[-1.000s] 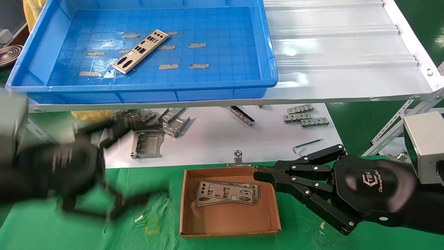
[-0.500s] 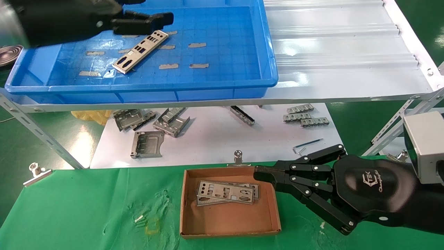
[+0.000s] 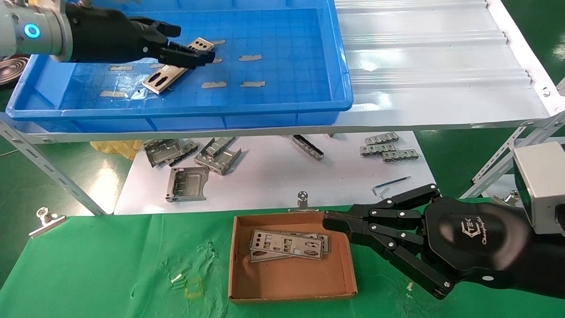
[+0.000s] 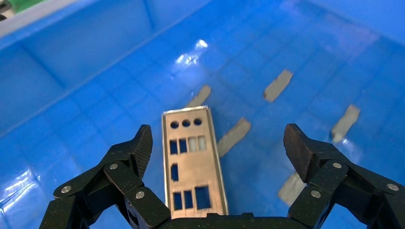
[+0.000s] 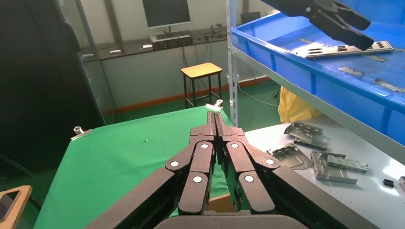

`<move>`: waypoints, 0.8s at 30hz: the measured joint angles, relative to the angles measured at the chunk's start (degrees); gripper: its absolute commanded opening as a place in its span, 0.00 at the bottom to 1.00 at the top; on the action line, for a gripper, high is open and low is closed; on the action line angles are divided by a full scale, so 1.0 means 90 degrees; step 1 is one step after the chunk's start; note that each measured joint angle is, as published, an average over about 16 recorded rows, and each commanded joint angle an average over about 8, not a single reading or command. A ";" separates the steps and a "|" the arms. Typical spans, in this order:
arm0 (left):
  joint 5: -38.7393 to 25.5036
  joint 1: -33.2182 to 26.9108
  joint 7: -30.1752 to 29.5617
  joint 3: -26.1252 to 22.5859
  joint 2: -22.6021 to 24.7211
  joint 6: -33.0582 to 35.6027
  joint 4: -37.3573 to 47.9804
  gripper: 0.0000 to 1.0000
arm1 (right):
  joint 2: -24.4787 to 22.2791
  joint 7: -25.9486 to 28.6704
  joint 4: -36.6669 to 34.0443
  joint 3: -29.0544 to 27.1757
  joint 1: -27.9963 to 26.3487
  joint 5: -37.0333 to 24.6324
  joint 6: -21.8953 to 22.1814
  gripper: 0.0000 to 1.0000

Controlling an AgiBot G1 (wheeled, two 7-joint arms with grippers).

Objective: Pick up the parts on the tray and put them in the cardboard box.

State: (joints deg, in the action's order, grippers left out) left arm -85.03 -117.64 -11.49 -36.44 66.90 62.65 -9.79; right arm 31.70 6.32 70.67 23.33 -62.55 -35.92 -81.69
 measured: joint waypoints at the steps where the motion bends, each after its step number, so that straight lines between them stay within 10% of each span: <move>1: -0.0028 -0.0033 0.0050 -0.0018 0.0030 -0.0009 0.0080 1.00 | 0.0000 0.0000 0.0000 0.0000 0.0000 0.0000 0.0000 0.25; 8: -0.0170 -0.0185 0.0309 -0.0112 0.0187 -0.0060 0.0480 0.99 | 0.0000 0.0000 0.0000 0.0000 0.0000 0.0000 0.0000 1.00; 11: -0.0202 -0.0218 0.0356 -0.0133 0.0246 -0.0110 0.0609 0.81 | 0.0000 0.0000 0.0000 0.0000 0.0000 0.0000 0.0000 1.00; 17: -0.0200 -0.0235 0.0359 -0.0130 0.0347 -0.0245 0.0817 0.14 | 0.0000 0.0000 0.0000 0.0000 0.0000 0.0000 0.0000 1.00; 24: -0.0171 -0.0222 0.0307 -0.0108 0.0429 -0.0383 0.0971 0.00 | 0.0000 0.0000 0.0000 0.0000 0.0000 0.0000 0.0000 1.00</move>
State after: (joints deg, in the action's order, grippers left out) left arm -86.57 -119.64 -8.73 -37.41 70.76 59.20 -1.06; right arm 31.70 6.32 70.67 23.33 -62.55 -35.92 -81.69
